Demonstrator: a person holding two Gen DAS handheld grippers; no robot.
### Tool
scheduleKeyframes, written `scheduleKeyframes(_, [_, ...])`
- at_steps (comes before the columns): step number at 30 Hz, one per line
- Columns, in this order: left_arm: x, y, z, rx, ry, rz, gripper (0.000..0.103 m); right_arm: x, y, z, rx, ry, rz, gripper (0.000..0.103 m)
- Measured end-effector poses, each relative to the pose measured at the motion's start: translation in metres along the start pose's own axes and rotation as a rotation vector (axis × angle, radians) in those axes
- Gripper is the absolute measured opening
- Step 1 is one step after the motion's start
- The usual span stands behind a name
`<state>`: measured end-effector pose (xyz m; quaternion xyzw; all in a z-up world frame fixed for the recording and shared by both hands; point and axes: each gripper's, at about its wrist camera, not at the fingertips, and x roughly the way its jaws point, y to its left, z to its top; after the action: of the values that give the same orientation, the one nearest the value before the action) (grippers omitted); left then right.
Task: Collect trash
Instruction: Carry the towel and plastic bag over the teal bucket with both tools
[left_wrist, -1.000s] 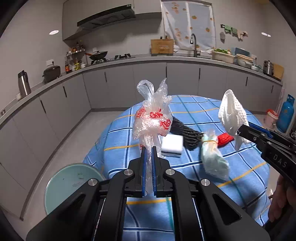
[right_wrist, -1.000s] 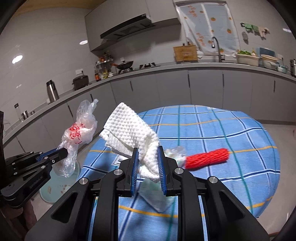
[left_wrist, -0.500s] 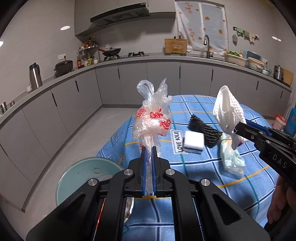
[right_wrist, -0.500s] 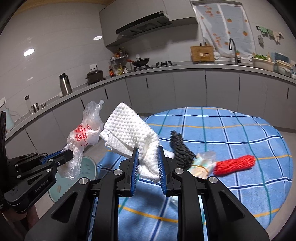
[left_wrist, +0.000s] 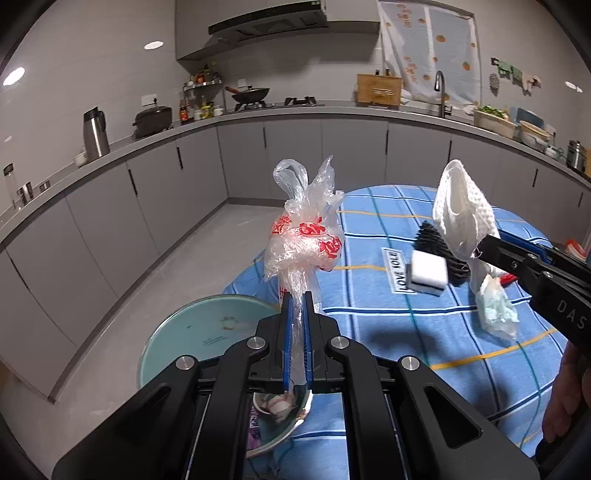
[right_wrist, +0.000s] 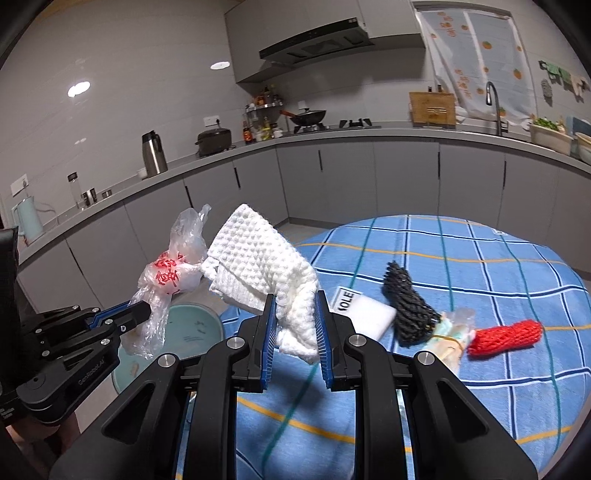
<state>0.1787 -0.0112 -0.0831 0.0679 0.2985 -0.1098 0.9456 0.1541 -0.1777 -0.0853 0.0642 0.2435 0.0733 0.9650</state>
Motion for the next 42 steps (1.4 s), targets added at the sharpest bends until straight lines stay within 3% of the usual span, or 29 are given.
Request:
scheduleKeyframes(22, [0.012, 0.074, -0.037, -0.1, 0.1, 0.159, 0.006, 0.055, 0.083, -0.003, -0.137, 0.099, 0.155, 0.022])
scheduleKeyframes(31, [0.026, 0.089, -0.048, -0.127, 0.14, 0.172, 0.006, 0.087, 0.119, -0.008, -0.203, 0.154, 0.218, 0.022])
scheduleKeyframes(42, [0.042, 0.103, -0.06, -0.166, 0.187, 0.177, 0.007, 0.119, 0.132, -0.02, -0.237, 0.219, 0.234, 0.024])
